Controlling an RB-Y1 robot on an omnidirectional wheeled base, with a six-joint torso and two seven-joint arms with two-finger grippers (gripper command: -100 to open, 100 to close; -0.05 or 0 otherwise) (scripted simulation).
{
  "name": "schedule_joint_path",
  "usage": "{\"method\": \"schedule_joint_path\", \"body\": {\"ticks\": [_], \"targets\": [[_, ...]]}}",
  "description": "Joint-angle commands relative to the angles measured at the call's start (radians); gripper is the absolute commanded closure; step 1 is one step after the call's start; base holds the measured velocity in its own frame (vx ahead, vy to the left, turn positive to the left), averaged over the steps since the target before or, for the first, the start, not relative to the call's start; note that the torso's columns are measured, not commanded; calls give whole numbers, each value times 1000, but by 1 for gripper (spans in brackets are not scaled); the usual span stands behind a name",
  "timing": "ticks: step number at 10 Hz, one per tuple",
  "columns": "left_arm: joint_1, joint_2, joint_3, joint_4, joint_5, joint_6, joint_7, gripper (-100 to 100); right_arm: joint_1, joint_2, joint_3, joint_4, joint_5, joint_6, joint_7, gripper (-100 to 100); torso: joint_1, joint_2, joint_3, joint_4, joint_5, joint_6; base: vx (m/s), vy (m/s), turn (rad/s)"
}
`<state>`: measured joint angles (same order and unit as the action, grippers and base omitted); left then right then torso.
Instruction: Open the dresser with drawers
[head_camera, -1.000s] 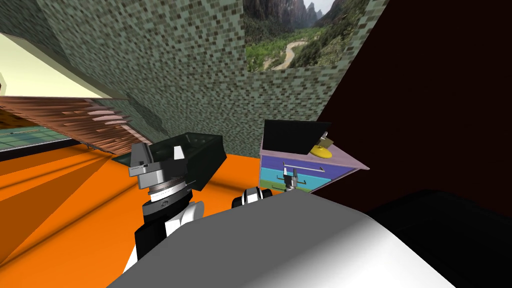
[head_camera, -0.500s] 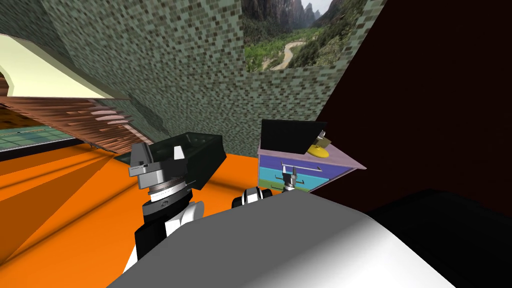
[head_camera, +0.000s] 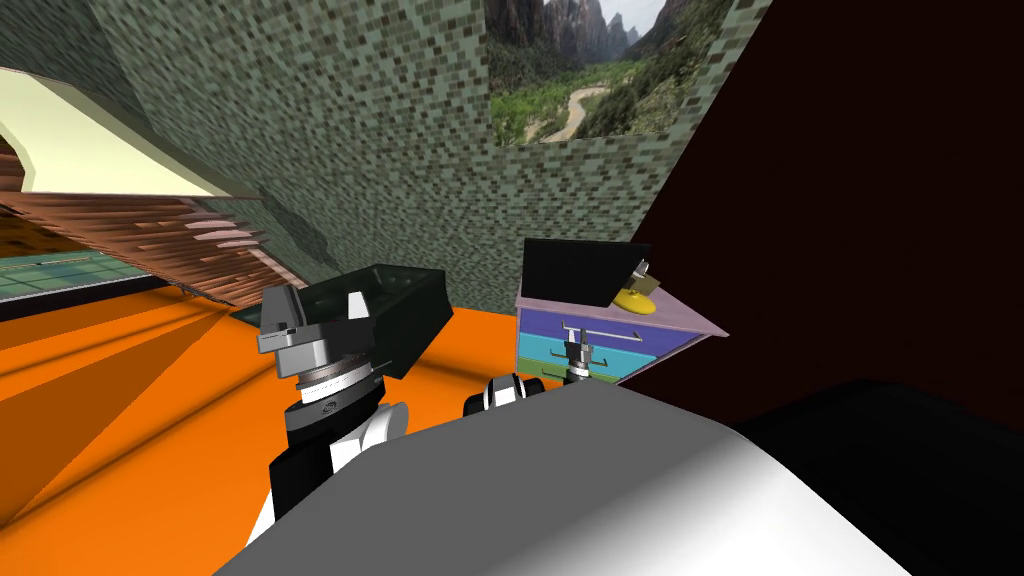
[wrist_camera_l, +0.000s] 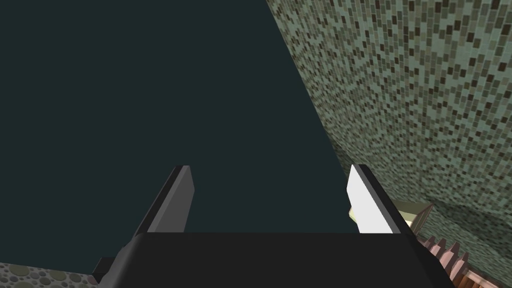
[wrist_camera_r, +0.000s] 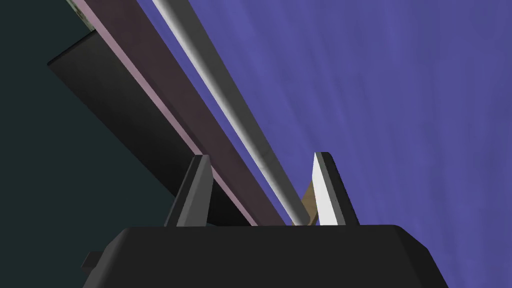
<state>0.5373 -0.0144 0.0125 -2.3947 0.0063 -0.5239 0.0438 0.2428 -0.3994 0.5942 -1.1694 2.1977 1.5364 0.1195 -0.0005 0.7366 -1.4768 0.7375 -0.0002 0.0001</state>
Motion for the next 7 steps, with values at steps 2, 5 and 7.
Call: {"method": "schedule_joint_path", "body": {"ticks": [2,5,7], "targets": [[0,0,0,0,0,0,0,0,26,38,24,71,34,79,-33,100,-2,1,1,-1,-2,0,36,-9,-8],[0,0,0,0,0,0,0,0,18,8,11,12,18,33,-12,100,-1,6,4,1,-1,1,-82,42,-14],[0,0,0,0,0,0,0,0,17,-9,6,-27,8,1,4,100,3,9,5,3,2,1,-175,87,-33]]}}
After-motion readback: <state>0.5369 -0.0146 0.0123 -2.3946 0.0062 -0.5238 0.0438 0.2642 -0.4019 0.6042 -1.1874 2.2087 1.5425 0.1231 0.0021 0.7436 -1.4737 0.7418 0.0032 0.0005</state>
